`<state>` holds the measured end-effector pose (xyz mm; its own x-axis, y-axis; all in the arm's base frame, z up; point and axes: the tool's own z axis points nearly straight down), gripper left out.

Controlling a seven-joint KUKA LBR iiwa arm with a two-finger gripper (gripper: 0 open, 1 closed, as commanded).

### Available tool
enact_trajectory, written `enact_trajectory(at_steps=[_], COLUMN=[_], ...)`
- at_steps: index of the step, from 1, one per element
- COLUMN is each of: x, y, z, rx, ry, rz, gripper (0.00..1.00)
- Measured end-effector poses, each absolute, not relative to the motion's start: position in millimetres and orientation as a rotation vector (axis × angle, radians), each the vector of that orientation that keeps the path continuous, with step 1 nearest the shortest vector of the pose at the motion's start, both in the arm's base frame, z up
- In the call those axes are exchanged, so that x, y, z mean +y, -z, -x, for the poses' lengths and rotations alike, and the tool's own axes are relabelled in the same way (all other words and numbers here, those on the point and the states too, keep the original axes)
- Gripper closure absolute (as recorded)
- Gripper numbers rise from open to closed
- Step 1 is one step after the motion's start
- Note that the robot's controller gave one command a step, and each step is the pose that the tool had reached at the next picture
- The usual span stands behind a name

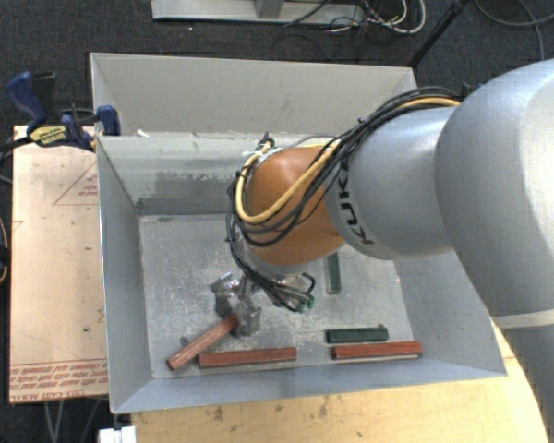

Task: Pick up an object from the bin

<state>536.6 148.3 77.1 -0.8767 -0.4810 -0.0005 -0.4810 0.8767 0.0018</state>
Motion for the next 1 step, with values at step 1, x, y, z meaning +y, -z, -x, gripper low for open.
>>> enact_trajectory(at_steps=[1], x=[161.3], y=[-131.6], z=[-549.3], rx=[3.046], ry=[-0.002], rz=[0.782], gripper=[1.0])
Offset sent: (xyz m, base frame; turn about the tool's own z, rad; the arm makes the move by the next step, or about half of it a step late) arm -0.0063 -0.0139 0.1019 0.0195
